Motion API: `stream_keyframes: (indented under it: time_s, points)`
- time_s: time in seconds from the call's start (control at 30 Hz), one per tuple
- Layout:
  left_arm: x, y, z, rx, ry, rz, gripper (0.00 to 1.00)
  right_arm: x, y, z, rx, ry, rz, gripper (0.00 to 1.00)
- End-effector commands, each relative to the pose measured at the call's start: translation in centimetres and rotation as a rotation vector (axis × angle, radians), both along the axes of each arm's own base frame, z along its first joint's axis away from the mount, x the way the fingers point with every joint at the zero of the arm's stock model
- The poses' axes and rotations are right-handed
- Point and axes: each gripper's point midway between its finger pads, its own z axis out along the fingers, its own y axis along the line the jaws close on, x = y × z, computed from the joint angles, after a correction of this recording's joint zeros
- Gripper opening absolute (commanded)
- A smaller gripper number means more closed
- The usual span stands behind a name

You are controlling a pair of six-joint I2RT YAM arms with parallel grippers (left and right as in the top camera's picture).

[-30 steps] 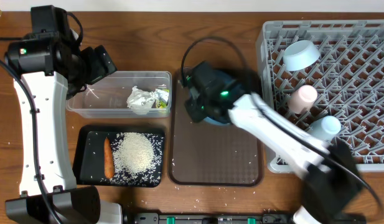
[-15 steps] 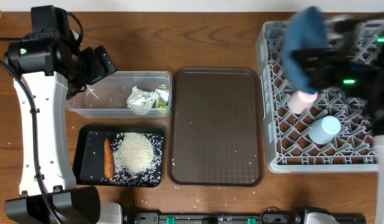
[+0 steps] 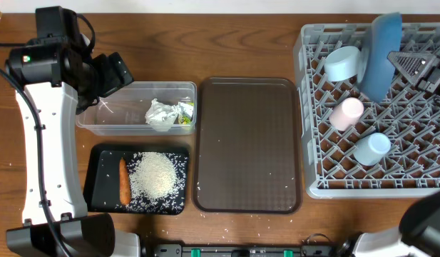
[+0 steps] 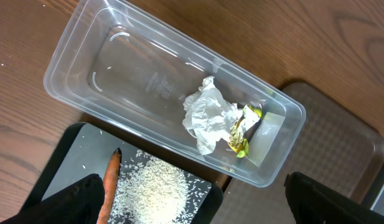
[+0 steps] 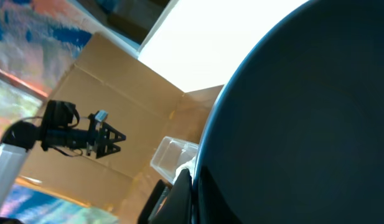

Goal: Sort waste into correct bins and load items into the dishwasher rack
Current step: 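Lift blue plate with right gripper and stand it in the rack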

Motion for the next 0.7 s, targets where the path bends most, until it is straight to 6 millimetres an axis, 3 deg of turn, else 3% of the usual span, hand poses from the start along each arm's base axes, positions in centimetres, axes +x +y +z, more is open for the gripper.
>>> stream_keyframes:
  time_s: [0.0, 0.13, 0.27, 0.47, 0.67]
  points:
    - [0.0, 0.4, 0.2, 0.019, -0.004, -0.007, 0.95, 0.3, -1.6, -0.8, 0.073, -0.033, 0.012, 0.01]
    - [0.0, 0.4, 0.2, 0.019, -0.004, -0.007, 0.95, 1.0, -4.0, -3.4, 0.115, 0.025, -0.032, 0.01]
    - [0.0, 0.4, 0.2, 0.019, -0.004, -0.007, 0.95, 1.0, -6.2, -4.8, 0.129, 0.053, -0.081, 0.01]
    - [0.0, 0.4, 0.2, 0.019, -0.004, -0.007, 0.95, 0.6, -9.7, -8.4, 0.022, 0.220, -0.234, 0.01]
    - [0.0, 0.4, 0.2, 0.019, -0.004, -0.007, 0.95, -0.3, -13.1, -9.0, 0.124, 0.374, -0.361, 0.02]
